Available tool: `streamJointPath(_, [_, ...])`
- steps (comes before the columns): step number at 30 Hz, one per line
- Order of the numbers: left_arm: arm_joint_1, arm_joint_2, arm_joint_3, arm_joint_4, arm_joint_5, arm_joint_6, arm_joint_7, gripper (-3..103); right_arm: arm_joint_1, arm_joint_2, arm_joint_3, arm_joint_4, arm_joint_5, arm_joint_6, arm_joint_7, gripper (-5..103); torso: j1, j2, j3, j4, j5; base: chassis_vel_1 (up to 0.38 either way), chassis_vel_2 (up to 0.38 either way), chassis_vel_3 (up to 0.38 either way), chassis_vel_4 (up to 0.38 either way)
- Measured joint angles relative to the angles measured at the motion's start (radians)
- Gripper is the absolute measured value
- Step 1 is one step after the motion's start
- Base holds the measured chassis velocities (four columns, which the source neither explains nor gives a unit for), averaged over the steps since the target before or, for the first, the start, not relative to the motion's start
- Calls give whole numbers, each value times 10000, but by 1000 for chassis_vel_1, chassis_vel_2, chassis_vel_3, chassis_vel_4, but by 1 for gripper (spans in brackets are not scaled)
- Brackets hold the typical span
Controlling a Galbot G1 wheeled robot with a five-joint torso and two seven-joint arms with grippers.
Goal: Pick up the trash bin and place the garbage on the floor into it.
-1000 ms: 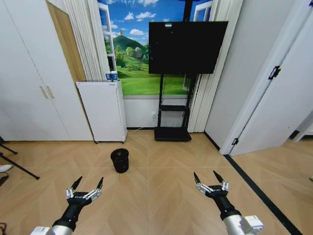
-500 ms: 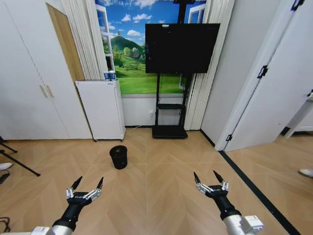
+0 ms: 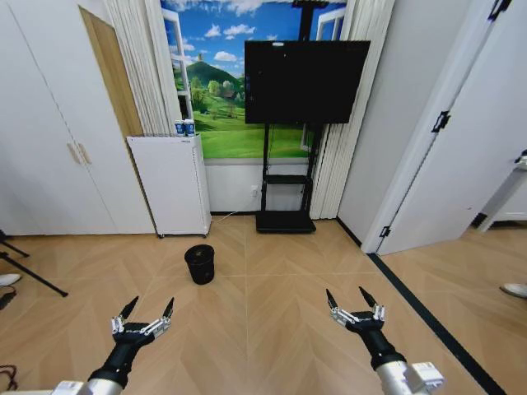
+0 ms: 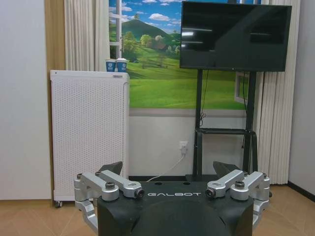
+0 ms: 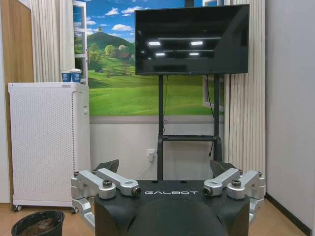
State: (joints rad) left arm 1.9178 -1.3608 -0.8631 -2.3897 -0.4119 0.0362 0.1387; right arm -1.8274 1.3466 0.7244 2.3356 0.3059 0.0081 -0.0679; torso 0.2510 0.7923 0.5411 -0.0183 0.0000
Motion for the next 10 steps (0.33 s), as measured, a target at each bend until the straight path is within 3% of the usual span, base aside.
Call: streamJointPath(10, [0,0,0,1,0,-1,0,100,0,1,0,0,0,0,0,100,0,1,0,1,0,0,0,0,0])
